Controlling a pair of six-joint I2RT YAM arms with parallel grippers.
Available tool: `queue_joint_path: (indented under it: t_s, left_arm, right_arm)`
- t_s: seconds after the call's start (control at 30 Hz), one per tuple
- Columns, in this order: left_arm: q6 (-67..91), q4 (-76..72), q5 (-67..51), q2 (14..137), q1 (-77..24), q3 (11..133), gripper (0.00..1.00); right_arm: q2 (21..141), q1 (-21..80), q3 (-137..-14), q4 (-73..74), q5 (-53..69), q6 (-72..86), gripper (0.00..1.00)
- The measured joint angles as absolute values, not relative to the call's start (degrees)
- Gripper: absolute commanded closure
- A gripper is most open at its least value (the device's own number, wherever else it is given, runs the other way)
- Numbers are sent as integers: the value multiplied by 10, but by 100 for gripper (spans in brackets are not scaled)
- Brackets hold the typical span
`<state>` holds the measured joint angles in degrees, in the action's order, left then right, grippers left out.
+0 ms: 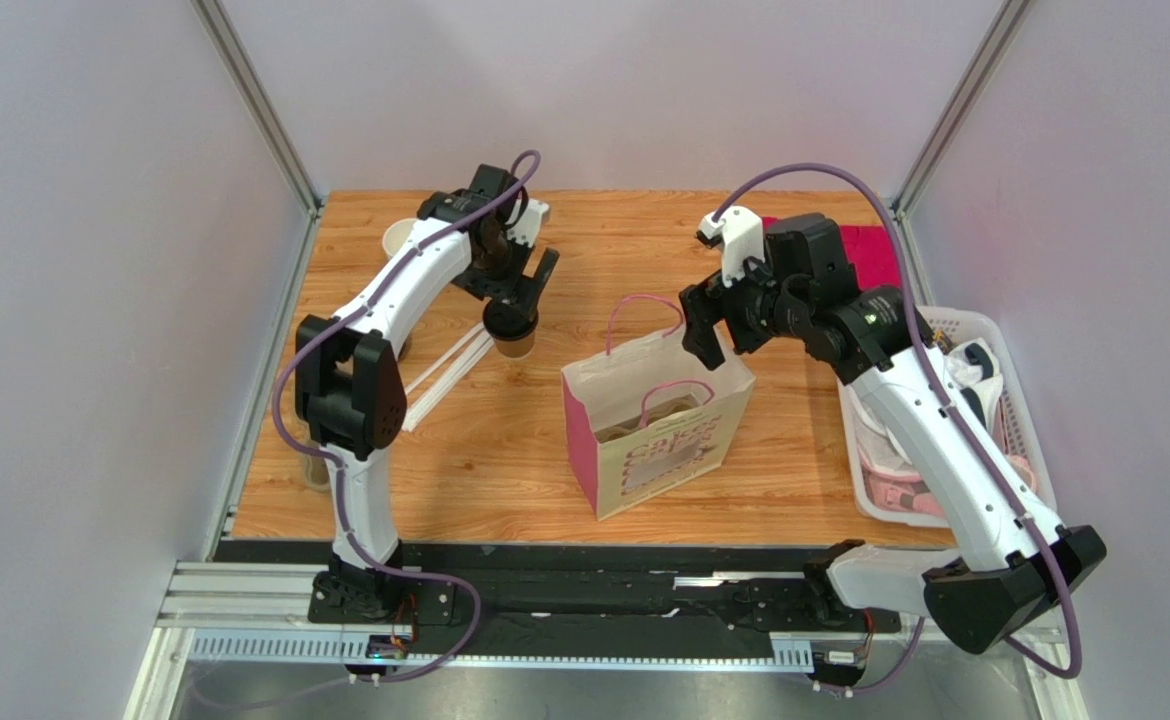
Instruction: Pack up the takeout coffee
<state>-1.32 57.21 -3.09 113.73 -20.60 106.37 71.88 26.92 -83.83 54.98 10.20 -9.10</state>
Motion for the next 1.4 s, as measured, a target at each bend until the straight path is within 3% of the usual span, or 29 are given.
queue_joint_path:
  t_s: [0.23, 0.7, 1.4]
  left_arm:
    - [-13, 571, -32, 1157, -206, 1064, 11]
    - [-13, 559, -29, 1168, -207, 1064, 18]
    - [-19, 545, -2, 1175, -220, 1056, 19]
  right_arm:
    - [689, 269, -825, 525, 103, -100, 10]
    - [705, 269, -829, 531, 91, -116, 9]
    - [750, 239, -898, 600, 124, -134, 5]
